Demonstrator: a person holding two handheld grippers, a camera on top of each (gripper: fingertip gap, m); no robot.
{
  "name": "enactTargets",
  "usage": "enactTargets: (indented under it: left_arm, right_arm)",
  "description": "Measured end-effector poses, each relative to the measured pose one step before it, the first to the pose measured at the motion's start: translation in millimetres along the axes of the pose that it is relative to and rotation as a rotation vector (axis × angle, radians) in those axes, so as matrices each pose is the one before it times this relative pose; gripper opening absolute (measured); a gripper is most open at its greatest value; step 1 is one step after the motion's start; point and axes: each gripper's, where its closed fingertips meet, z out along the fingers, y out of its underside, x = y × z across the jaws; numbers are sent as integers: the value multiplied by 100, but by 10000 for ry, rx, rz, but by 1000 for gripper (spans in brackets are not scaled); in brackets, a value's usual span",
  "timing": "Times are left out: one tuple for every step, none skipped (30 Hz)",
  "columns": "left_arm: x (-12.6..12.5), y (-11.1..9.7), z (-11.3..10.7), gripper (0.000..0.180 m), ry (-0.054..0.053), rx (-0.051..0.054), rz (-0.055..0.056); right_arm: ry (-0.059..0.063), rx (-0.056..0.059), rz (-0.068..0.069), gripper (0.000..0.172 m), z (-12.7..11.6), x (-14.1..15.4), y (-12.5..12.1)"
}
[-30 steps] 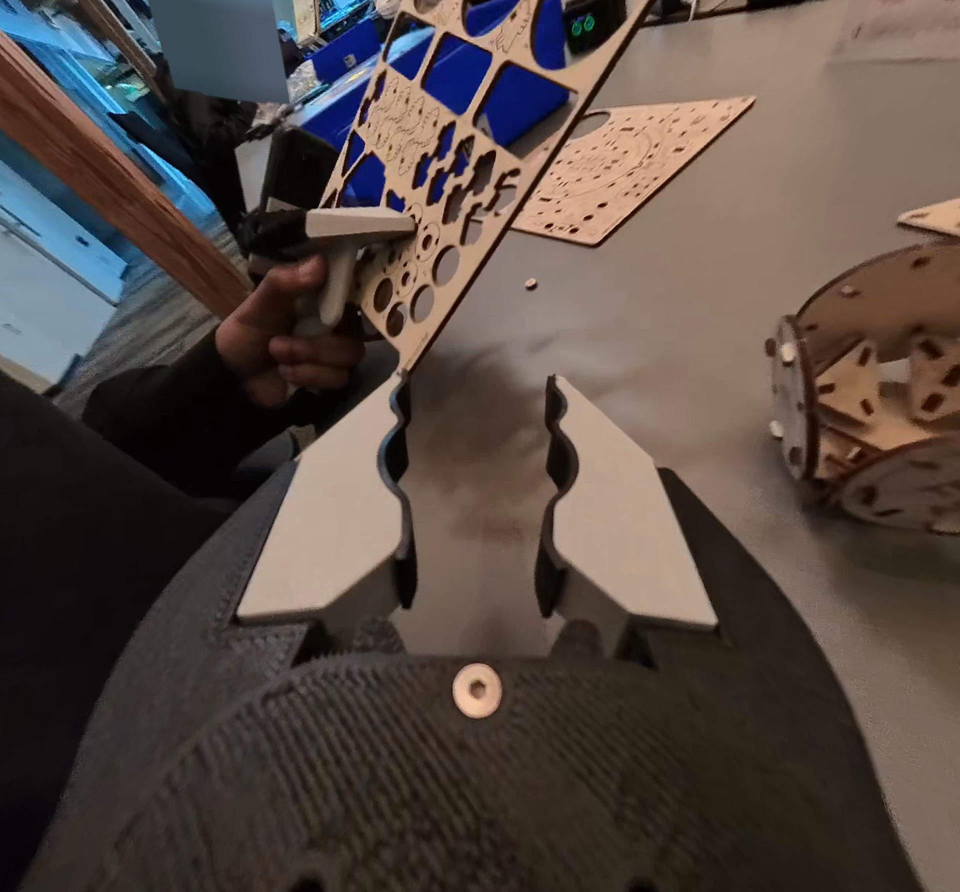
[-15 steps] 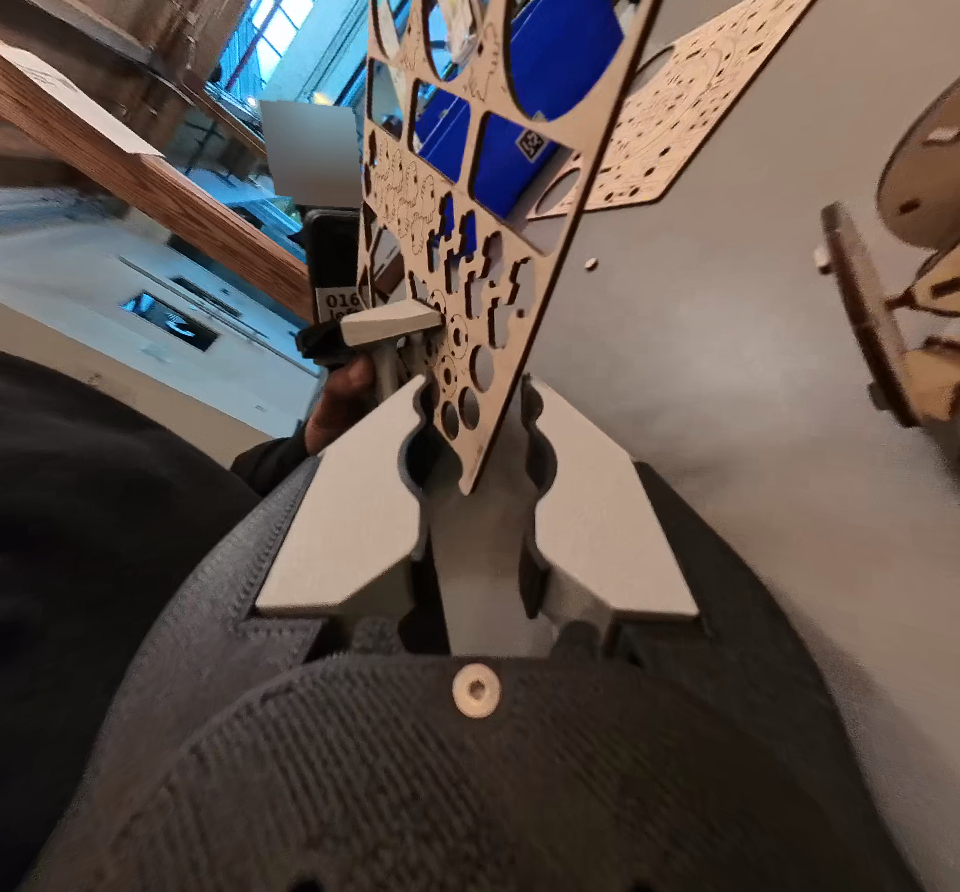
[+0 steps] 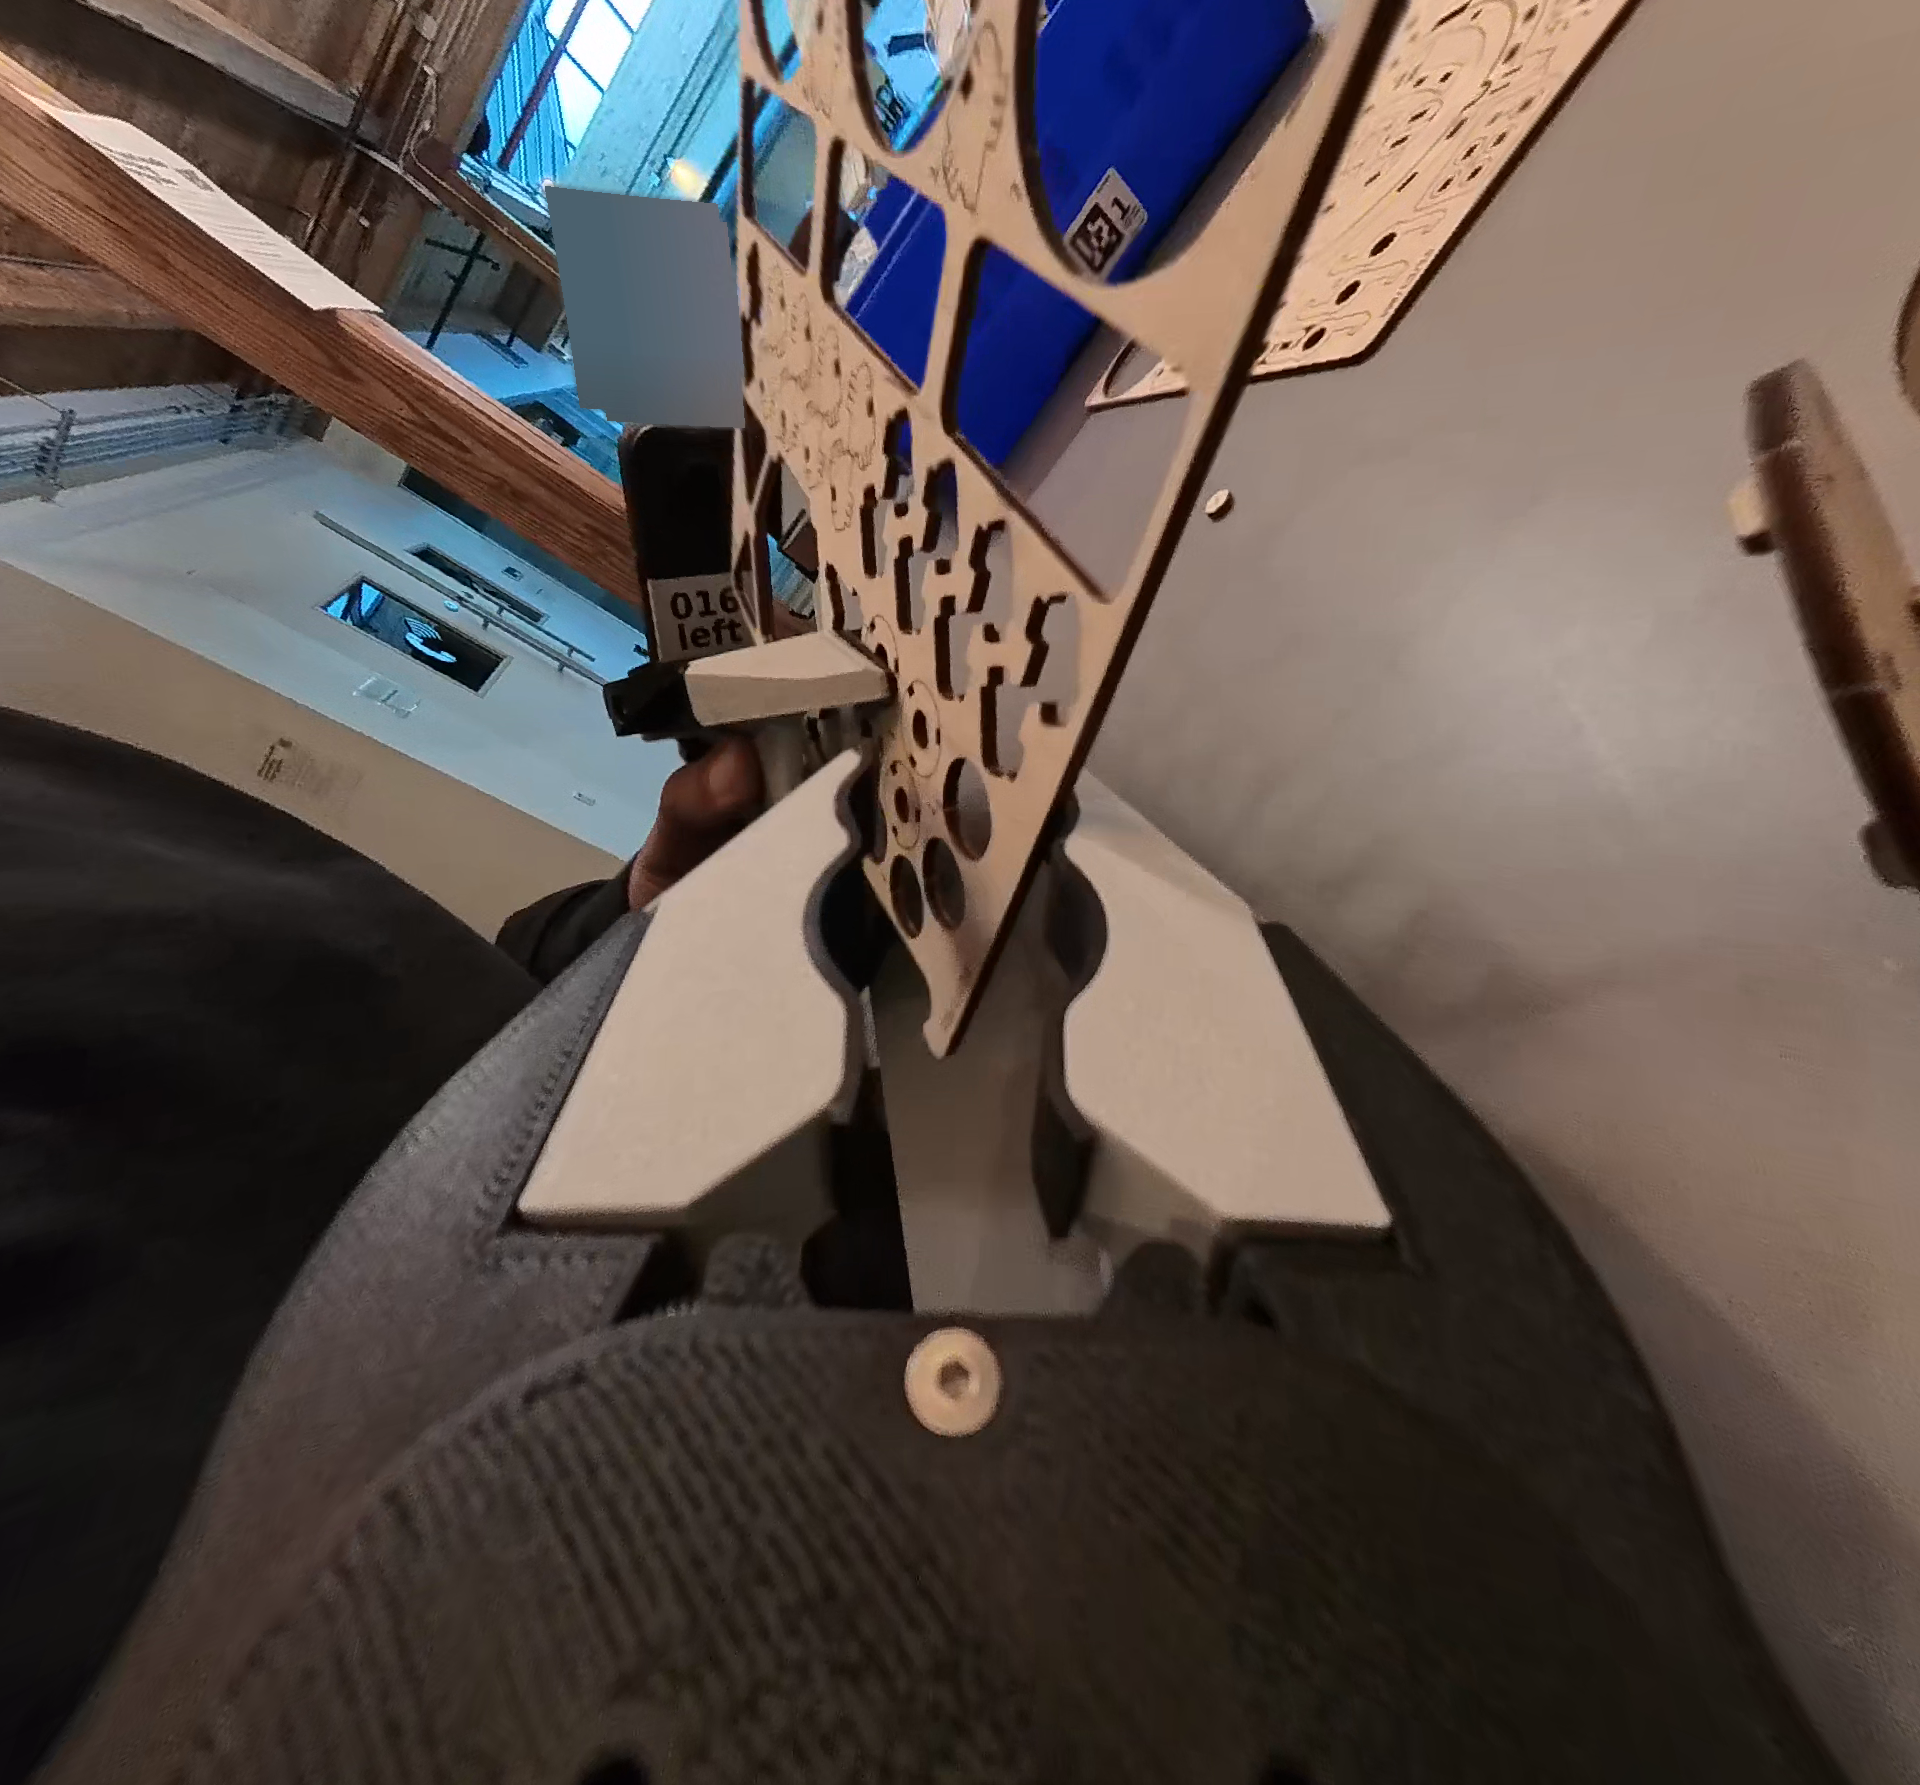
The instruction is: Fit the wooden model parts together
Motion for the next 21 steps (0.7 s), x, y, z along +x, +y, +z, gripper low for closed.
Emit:
enactTargets:
  left_arm:
    - [28, 57, 21, 0, 24, -45, -2]
    - [38, 62, 23, 0, 31, -39, -4]
    - [30, 17, 9, 0, 24, -21, -9]
    - [1, 20, 2, 0, 12, -15, -17]
    - [15, -13, -16, 0, 16, 1, -21]
    - [-4, 6, -1, 0, 11, -7, -32]
    - [15, -7, 1, 0, 24, -8, -31]
    - [13, -17, -12, 0, 26, 2, -38]
    - [6, -20, 0, 0, 25, 3, -49]
    - [8, -2, -26, 0, 24, 0, -38]
    - [28, -34, -18, 0, 34, 8, -33]
    - [26, 3, -22, 0, 33, 11, -38]
    - [34, -3, -33, 0, 28, 11, -31]
    - [13, 4, -19, 0, 8, 4, -6]
    - [-1, 5, -18, 2, -16, 13, 35]
    - [24, 3, -35, 4, -33, 34, 89]
    - [12, 23, -40, 4, -80, 25, 133]
    - [-4, 44, -23, 3, -92, 31, 130]
    - [8, 49, -20, 3, -75, 14, 91]
    - [-42, 36, -14, 3, -55, -3, 26]
    - [-44, 29, 3, 3, -23, -11, -23]
  right_arm:
    - [-52, 106, 58, 28, -23, -3, -167]
    - [-51, 68, 76, 25, -24, 20, -115]
    - [-31, 25, 68, 22, -15, 36, -59]
    - [-12, 14, 42, 21, -8, 22, -21]
    - [-8, 6, 15, 19, -4, 4, -22]
    - [-16, 3, 15, 18, -10, -5, -4]
    - [-54, 5, 39, 17, -10, -29, -16]
    - [-83, 7, 63, 17, 1, -47, -40]
    - [-88, 7, 70, 16, 1, -50, -35]
    - [-74, -3, 61, 15, 10, -39, -20]
    - [-57, -3, 36, 15, 17, -38, -19]
    - [-36, -4, 25, 15, 30, -12, -4]
    - [-33, -13, 24, 15, 27, -23, 13]
    - [-16, -22, 21, 15, 21, 3, 25]
    - [-3, -16, 14, 15, 20, 12, 19]
    - [2, -19, -6, 16, 44, 1, 14]
    - [34, -21, -33, 16, 38, 28, 30]
    - [32, -18, -32, 17, 31, 15, 41]
    - [22, -28, -13, 17, 30, 30, 46]
    - [29, -27, 12, 18, 26, 38, 41]
    - [29, -12, 21, 18, 24, 60, 19]
